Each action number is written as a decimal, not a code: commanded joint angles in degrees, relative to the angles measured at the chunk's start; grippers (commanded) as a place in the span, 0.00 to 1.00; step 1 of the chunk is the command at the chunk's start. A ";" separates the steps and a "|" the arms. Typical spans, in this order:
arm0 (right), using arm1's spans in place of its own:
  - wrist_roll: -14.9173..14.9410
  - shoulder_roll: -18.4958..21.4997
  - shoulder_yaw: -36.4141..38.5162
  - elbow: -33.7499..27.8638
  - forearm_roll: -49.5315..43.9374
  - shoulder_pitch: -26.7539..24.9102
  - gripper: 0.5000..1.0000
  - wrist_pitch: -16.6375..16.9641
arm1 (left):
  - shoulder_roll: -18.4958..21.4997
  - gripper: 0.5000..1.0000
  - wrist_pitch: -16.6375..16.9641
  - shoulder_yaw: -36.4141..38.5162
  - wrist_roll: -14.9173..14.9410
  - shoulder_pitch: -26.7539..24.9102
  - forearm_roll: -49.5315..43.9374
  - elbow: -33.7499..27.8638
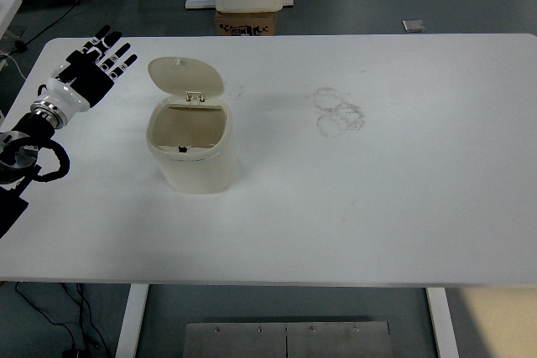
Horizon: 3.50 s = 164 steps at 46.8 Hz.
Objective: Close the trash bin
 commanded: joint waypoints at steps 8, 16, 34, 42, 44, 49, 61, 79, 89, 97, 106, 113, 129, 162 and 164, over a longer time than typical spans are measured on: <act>0.00 0.00 0.00 0.00 0.00 0.00 0.98 0.03 | 0.54 1.00 -0.23 0.00 0.09 -0.25 0.26 -0.34; 0.00 0.00 0.00 0.00 0.00 0.00 0.98 -0.05 | 0.54 1.00 0.30 0.09 1.94 -0.51 0.35 -0.34; 0.00 0.00 0.00 0.00 -0.09 0.00 0.98 -0.14 | 0.63 1.00 0.12 0.00 1.94 -0.51 0.44 -0.34; 0.00 0.00 0.00 0.00 0.00 0.00 0.98 -0.14 | 0.98 1.00 -0.23 0.00 2.02 -0.42 0.44 -0.34; 0.00 0.00 0.00 0.00 -0.09 0.00 0.98 -0.14 | 0.89 1.00 -0.14 0.00 2.02 -0.33 0.44 -0.34; 0.00 0.00 0.00 0.00 0.00 0.00 0.98 -0.14 | 0.89 1.00 0.04 0.09 2.02 -0.33 0.44 -0.52; 0.00 0.00 0.00 0.00 -0.09 0.00 0.98 -0.14 | 2.82 1.00 1.52 0.53 2.02 -0.33 0.35 -5.44; 0.00 0.00 0.00 0.00 0.00 0.00 0.98 -0.14 | 12.83 1.00 6.71 0.97 6.24 -2.09 0.44 -17.65; 0.00 0.00 0.00 0.00 0.00 0.00 0.98 -0.14 | 20.13 1.00 7.33 11.77 6.86 -8.94 0.53 -22.23; 0.00 0.00 0.00 0.00 0.00 0.00 0.98 -0.14 | 24.53 1.00 3.03 19.95 6.94 -15.09 0.62 -22.84; 0.00 0.00 0.00 0.00 -0.09 0.00 0.98 -0.14 | 26.91 1.00 -2.87 22.94 6.94 -19.67 5.70 -23.02; 0.00 0.00 0.00 0.00 0.00 0.00 0.98 -0.14 | 26.38 1.00 -1.55 22.94 7.03 -22.13 20.02 -23.02; 0.00 0.00 0.00 0.00 0.00 0.00 0.98 -0.14 | 26.38 1.00 -2.42 23.55 14.50 -26.35 32.51 -28.20; 0.00 0.00 0.00 0.00 0.00 0.00 0.98 -0.14 | 24.80 1.00 -11.56 34.63 16.88 -37.78 45.79 -33.74; 0.00 0.00 0.00 0.00 -0.09 0.00 0.98 -0.14 | 24.80 1.00 -11.74 34.81 16.88 -37.95 45.79 -34.18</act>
